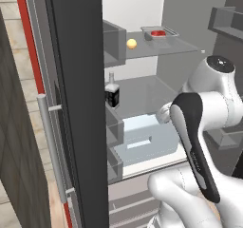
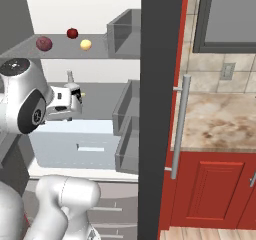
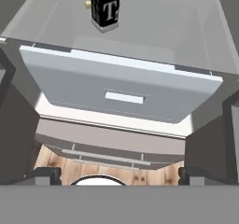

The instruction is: Place the tupperware on the top shelf of the fridge. Make space for the tupperware among the existing items by rearranging them on the shelves if needed. Close the fridge door when finished.

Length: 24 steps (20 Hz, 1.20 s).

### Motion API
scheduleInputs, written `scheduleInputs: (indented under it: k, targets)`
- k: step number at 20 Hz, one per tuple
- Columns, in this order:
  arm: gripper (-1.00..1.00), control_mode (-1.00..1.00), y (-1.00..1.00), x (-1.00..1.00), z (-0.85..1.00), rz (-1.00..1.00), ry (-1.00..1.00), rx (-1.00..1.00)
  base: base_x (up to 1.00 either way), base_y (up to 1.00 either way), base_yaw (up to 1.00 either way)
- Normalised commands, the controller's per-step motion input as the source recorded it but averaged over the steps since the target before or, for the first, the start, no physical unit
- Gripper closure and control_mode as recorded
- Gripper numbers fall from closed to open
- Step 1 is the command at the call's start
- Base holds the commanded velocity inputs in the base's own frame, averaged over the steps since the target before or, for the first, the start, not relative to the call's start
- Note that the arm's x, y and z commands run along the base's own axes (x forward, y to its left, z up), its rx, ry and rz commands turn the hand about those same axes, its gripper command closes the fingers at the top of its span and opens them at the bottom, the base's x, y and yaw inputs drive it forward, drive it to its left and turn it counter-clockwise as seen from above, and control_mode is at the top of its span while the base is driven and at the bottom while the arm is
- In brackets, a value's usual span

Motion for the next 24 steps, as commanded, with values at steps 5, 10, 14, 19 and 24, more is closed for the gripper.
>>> scheduleInputs:
  k: [5,10,14,19,24]
  targets:
    - [-1.0,1.0,0.0,-0.03,0.0,0.0,0.0,0.0,-0.08,0.0,0.0]
    - [-1.0,1.0,0.0,0.0,0.0,0.0,0.0,0.0,-0.9,0.0,0.0]
    - [-1.0,1.0,0.0,0.0,0.0,0.0,0.0,0.0,-0.85,0.0,0.0]
    - [-1.0,1.0,0.0,0.0,0.0,0.0,0.0,0.0,-0.26,0.0,0.01]
    - [-1.0,-1.0,0.0,0.0,0.0,0.0,0.0,0.0,0.0,0.0,0.0]
